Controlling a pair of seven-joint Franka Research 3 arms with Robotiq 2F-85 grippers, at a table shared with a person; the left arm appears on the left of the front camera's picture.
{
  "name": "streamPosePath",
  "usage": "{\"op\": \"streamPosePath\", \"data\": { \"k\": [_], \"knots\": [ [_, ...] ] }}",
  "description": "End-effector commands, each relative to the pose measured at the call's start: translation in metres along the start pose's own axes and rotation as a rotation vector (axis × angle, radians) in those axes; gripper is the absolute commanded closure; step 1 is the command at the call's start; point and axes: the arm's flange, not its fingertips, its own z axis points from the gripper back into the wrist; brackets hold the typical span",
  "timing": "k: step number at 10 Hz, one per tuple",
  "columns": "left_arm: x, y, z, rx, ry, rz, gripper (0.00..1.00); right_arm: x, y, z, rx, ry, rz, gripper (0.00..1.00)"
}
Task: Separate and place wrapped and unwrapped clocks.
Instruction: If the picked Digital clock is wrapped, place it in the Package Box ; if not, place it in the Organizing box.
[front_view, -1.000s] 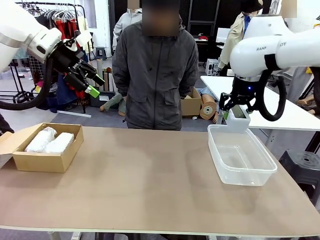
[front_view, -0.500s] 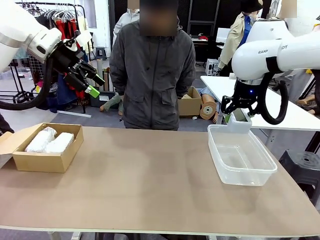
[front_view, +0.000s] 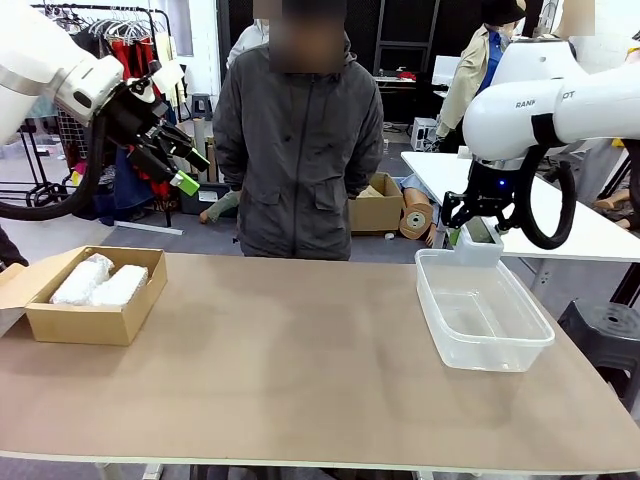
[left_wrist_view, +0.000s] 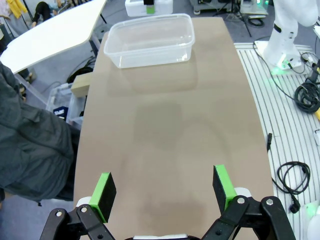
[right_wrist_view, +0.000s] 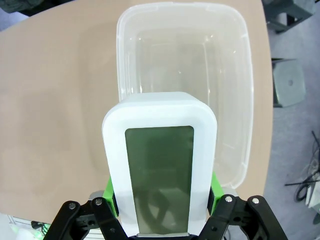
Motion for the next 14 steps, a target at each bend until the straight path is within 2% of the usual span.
{"op": "streamPosePath", "data": {
  "k": [1, 5, 10, 14],
  "knots": [
    [-0.001, -0.001, 0.001, -0.001, 0.013, -0.008, 0.0, 0.002, -0.001, 0.003, -0.007, -0.018, 0.006, 1.0],
    [-0.001, -0.001, 0.001, -0.001, 0.013, -0.008, 0.0, 0.014, -0.024, -0.031, 0.001, 0.048, -0.012, 1.0],
    [-0.001, -0.001, 0.001, -0.001, 0.013, -0.008, 0.0, 0.015, -0.053, -0.112, -0.044, 0.137, -0.067, 1.0],
    [-0.001, -0.001, 0.001, -0.001, 0.013, -0.008, 0.0, 0.018, -0.058, -0.157, -0.089, 0.081, -0.044, 1.0]
  ]
}}
